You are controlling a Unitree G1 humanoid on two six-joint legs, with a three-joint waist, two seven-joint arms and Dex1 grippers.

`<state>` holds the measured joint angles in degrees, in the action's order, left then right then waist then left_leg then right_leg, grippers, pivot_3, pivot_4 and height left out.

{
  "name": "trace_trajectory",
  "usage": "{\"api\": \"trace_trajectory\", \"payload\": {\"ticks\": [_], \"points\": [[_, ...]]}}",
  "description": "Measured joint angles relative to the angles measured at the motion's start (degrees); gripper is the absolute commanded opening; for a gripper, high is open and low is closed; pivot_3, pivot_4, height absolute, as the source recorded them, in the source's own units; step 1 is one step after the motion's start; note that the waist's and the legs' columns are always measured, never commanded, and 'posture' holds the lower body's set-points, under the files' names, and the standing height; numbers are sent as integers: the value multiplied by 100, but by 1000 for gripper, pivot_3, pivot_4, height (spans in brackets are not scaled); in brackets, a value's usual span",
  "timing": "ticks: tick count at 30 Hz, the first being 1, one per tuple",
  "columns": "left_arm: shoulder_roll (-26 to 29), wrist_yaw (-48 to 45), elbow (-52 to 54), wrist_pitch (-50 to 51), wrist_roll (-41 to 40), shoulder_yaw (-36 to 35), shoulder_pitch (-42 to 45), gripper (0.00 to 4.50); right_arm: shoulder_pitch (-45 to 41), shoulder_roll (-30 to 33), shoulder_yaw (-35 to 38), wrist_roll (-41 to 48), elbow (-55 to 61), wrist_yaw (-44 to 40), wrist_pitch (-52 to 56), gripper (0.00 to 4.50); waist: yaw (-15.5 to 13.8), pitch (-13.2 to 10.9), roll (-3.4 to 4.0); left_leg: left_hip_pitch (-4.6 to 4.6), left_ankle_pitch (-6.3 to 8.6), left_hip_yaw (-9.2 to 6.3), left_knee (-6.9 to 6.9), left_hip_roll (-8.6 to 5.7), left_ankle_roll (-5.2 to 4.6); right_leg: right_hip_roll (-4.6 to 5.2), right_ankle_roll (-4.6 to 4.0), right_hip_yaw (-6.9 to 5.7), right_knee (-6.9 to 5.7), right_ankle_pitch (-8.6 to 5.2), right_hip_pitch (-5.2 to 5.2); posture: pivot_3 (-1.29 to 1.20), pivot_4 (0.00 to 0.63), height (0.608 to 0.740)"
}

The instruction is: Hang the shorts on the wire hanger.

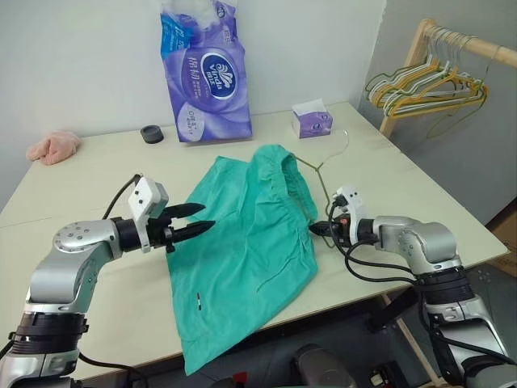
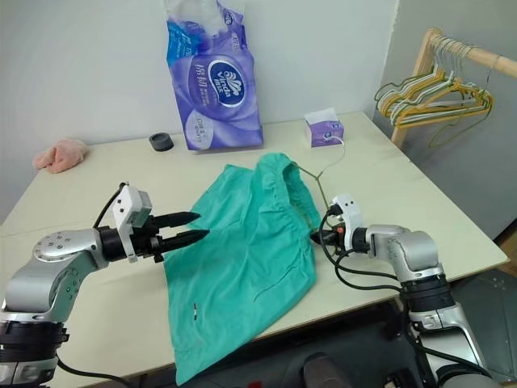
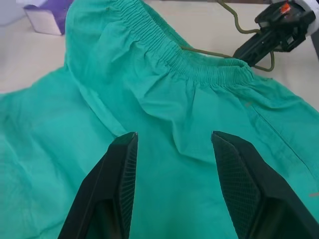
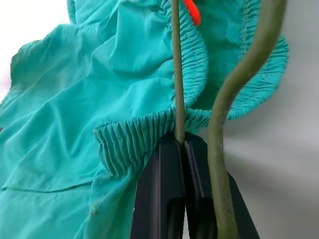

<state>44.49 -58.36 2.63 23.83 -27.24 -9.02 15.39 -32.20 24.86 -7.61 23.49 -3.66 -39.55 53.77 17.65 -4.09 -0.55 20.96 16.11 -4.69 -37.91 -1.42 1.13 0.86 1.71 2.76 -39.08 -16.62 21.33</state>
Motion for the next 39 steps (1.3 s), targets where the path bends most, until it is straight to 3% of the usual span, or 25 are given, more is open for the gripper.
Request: {"api": "trace_trajectory", "payload": {"ticks": [3,8,12,19,26,39], "points": [[-73,328,-300,27,5,-214,267,3021,13,-10,-199,-252,94,-37,-552,0,1,0,0,0,0,-2,-1,0,0,0,0,-2,-2,0,1,-324,15,740],[-84,418,-488,-54,7,-276,591,4477,50,35,-495,-494,379,-182,-1032,0,-2,1,-2,2,0,-4,-2,-1,1,3,0,-5,-1,1,1,-323,18,740],[-52,332,-624,-116,21,-271,890,4477,177,169,-690,-686,598,-317,-1222,0,-4,1,-3,1,0,-4,-4,-2,1,4,0,-5,-1,1,0,-326,21,740],[591,-547,-1129,-871,526,106,1892,4477,257,602,-1296,-1326,1035,-548,-1693,0,7,2,-5,0,-1,-5,-2,-2,2,4,1,-7,0,0,0,-327,20,740],[605,-1396,-1444,-1784,1169,880,1908,4477,260,676,-1609,-1786,1148,-665,-2064,0,10,2,-5,2,-1,-6,-3,-2,2,6,1,-7,1,0,2,-334,18,740],[447,-1679,-2045,-2930,1851,1433,1909,4477,260,797,-1790,-2290,1369,-939,-2778,0,20,4,-8,1,-1,-9,-4,-2,2,8,0,-10,-1,1,1,-343,13,740]]}}
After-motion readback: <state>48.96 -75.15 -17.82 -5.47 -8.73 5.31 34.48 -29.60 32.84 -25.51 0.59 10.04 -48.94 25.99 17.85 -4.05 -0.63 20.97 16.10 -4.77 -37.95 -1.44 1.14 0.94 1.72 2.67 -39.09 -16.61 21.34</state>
